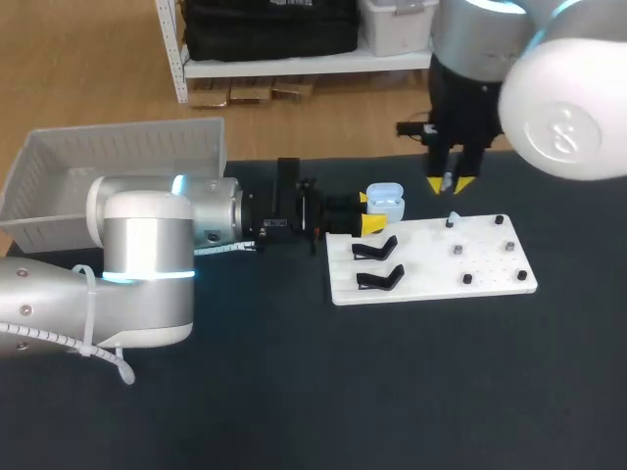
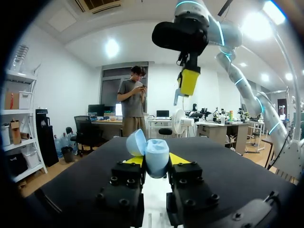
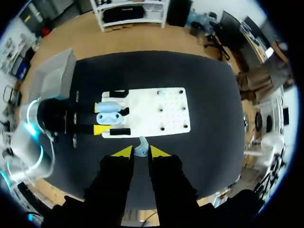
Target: Pick up each earbud case from the left stands, insert the matching earbuds, close the lid, and place the case in the box.
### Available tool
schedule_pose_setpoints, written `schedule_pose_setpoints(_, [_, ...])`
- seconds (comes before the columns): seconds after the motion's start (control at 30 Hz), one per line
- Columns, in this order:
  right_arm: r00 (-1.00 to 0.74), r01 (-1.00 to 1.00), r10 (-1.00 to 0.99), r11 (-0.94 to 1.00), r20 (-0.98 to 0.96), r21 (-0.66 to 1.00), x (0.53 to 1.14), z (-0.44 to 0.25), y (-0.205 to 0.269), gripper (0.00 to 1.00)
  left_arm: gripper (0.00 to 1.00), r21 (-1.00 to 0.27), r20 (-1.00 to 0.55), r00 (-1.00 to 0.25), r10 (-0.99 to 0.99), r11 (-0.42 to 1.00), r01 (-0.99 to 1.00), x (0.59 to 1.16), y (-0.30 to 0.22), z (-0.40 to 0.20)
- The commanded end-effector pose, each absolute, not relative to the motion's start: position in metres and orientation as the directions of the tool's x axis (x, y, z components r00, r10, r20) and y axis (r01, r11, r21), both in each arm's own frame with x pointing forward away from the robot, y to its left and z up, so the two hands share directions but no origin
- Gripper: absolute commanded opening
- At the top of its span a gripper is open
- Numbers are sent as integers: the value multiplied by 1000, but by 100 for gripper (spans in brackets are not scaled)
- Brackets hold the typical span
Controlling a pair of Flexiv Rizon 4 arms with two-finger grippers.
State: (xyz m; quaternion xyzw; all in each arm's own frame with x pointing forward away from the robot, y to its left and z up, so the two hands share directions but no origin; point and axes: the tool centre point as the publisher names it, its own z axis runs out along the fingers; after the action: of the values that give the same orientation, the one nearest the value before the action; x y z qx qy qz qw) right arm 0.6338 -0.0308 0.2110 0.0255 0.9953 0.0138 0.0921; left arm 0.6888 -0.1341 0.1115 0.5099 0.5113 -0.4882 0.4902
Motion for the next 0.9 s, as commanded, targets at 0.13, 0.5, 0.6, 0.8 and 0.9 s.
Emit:
schedule_pose_setpoints(0.13, [-941, 329, 332, 943, -67, 47, 644, 206, -20, 0, 0, 5, -999, 5, 38, 10, 1000, 687, -134, 110])
schedule_pose_setpoints(0.5, [-918, 390, 395, 915, -31, 101, 638, 196, -27, 0, 0, 5, -999, 5, 38, 10, 1000, 687, -134, 110])
schedule_pose_setpoints(0.6, [-918, 390, 395, 915, -31, 101, 638, 196, -27, 0, 0, 5, -999, 5, 38, 10, 1000, 687, -134, 110])
schedule_pose_setpoints(0.8, [-913, 401, 407, 908, -28, 118, 639, 198, -25, 0, 0, 5, -999, 5, 38, 10, 1000, 687, -134, 110])
schedule_pose_setpoints(0.9, [-902, 422, 429, 899, -39, 120, 643, 202, -13, 0, 0, 5, -999, 5, 38, 10, 1000, 687, -134, 110])
